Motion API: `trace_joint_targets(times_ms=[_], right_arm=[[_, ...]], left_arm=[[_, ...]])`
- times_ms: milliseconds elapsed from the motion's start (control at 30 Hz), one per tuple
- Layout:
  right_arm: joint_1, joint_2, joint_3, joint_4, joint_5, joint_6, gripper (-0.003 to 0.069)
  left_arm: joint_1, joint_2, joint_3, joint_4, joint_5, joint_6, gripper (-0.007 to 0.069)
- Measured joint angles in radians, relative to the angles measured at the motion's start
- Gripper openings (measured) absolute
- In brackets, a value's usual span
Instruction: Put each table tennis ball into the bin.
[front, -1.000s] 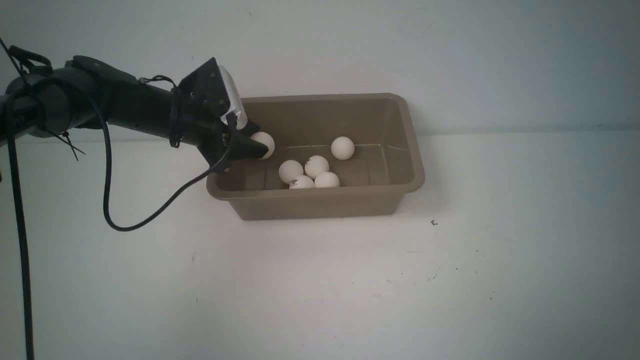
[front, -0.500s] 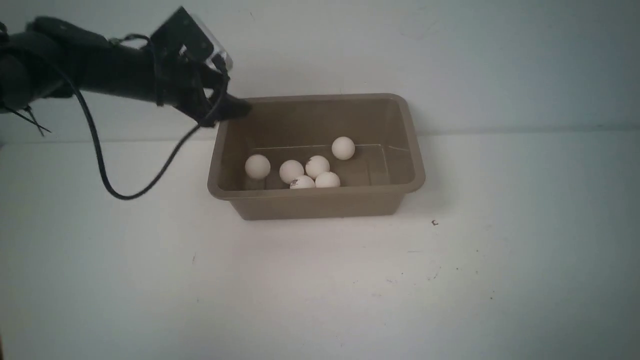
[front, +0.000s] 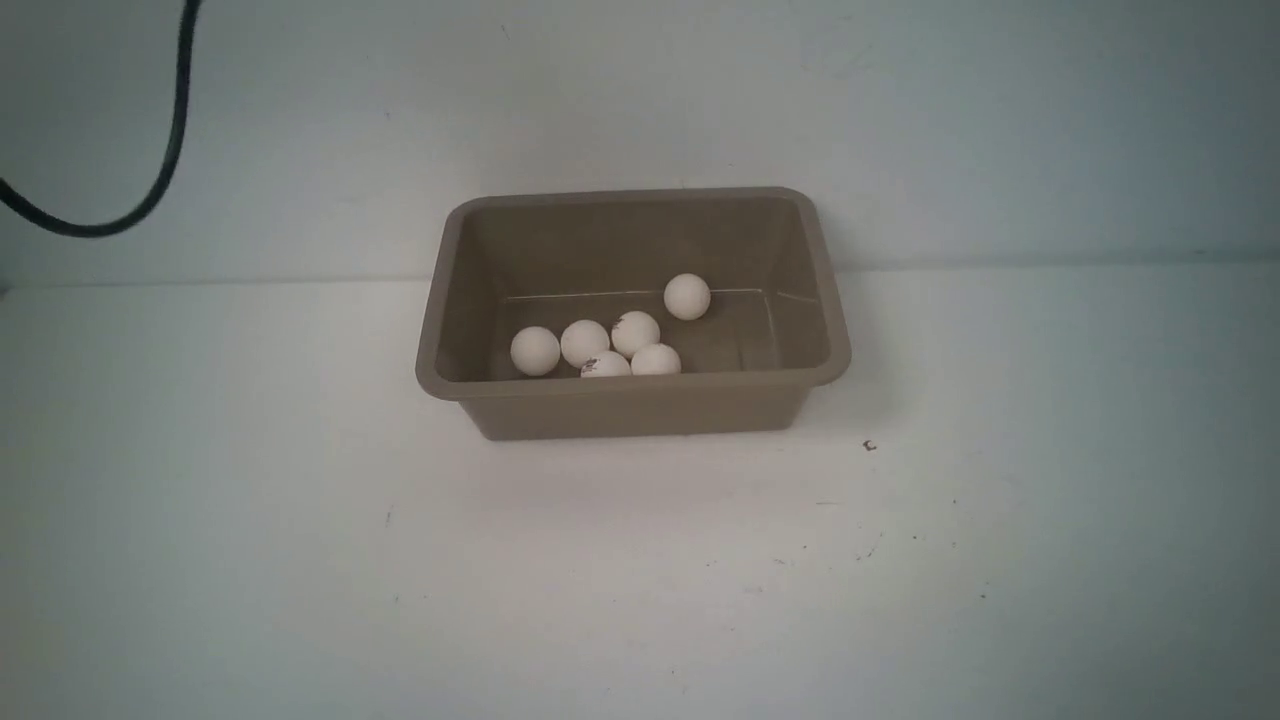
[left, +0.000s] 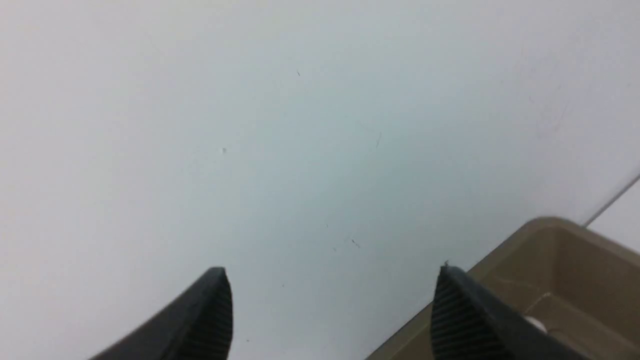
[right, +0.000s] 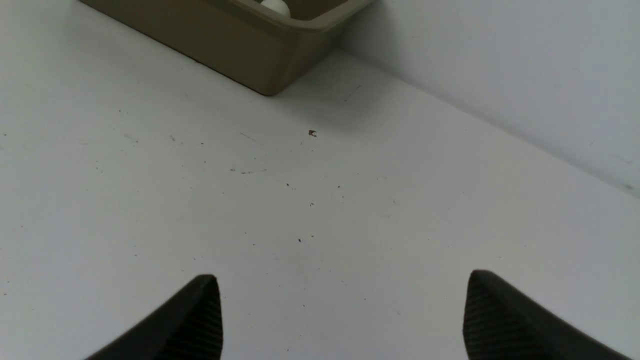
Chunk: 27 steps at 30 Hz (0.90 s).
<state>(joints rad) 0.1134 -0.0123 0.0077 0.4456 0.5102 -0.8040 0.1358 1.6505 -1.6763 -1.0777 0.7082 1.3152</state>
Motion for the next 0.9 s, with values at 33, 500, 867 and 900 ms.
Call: trace_joint_targets(times_ms=[33,500,867,900], right_arm=[[0.000,0.000,0.000,0.000,0.000,0.000,0.0589],[0.000,0.000,0.000,0.000,0.000,0.000,0.0589],[0.000,0.000,0.000,0.000,0.000,0.000,0.0589],[0.000,0.000,0.000,0.000,0.000,0.000,0.0589]], left_arm=[[0.001,-0.010,0.000,0.000,0.008,-0.028,0.0478],[0.001,-0.025,0.000,0.000,0.243,-0.187,0.0468],[0.001,-0.028,0.000,-0.337,0.460,-0.204,0.0468],[0.001,-0.028,0.000,-0.362,0.471,-0.204,0.0468]])
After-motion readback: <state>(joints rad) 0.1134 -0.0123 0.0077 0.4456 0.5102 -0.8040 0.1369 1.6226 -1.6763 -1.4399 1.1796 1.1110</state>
